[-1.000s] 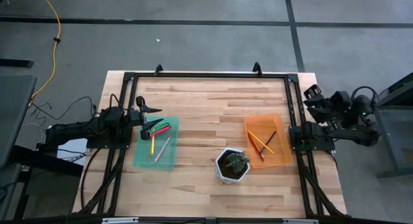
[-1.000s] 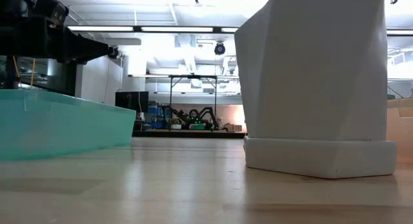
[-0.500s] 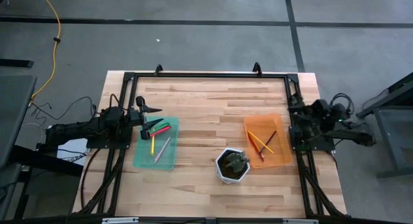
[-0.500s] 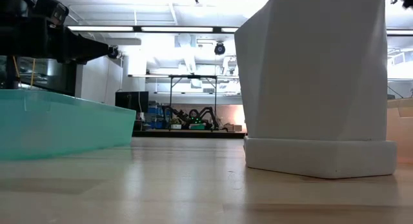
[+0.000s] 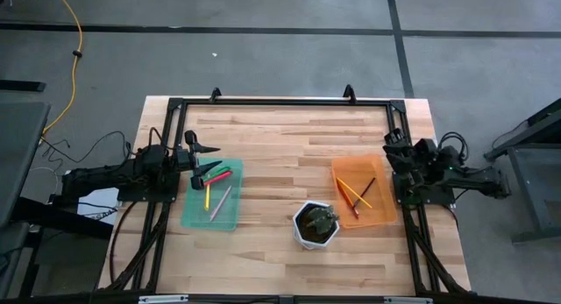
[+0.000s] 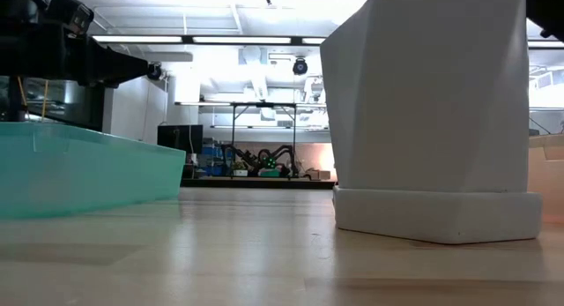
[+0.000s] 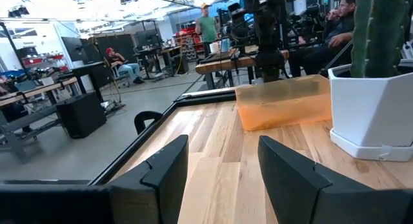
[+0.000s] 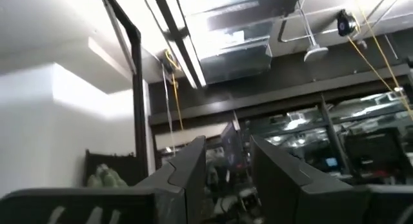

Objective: Sort pens & pencils
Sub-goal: Return to Home Position

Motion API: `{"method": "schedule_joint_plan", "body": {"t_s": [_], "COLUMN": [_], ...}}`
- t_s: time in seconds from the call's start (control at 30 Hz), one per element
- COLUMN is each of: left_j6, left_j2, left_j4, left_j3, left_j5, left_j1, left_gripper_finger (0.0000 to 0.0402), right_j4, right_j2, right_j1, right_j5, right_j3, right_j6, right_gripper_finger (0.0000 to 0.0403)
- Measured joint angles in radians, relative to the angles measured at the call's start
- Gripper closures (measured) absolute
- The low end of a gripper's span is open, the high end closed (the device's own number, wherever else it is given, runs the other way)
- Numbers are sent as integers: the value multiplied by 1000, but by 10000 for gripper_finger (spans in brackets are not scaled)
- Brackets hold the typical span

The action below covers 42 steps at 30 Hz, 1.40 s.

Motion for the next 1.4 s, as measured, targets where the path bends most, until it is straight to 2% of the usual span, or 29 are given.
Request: {"method": "schedule_joint_plan", "body": {"t_s": [0.37,0.53,1.1,1.4], "left_j6": [0,0,0,0], "left_j2": [0,0,0,0], "left_j4": [0,0,0,0], "left_j3": [0,0,0,0], "left_j5": [0,0,0,0], "left_j1": [0,0,0,0], "left_gripper_finger": [227,227,227,227], "right_j4": [-310,-414,-665,-669], "right_j2": [0,0,0,1], "right_j1": [0,0,0,0], "right_j5": [88,96,129,127], "right_j3": [0,-1,-2,-1], "right_j6": [-81,-100,-124,-119], "right_gripper_finger": [290,290,290,290]}}
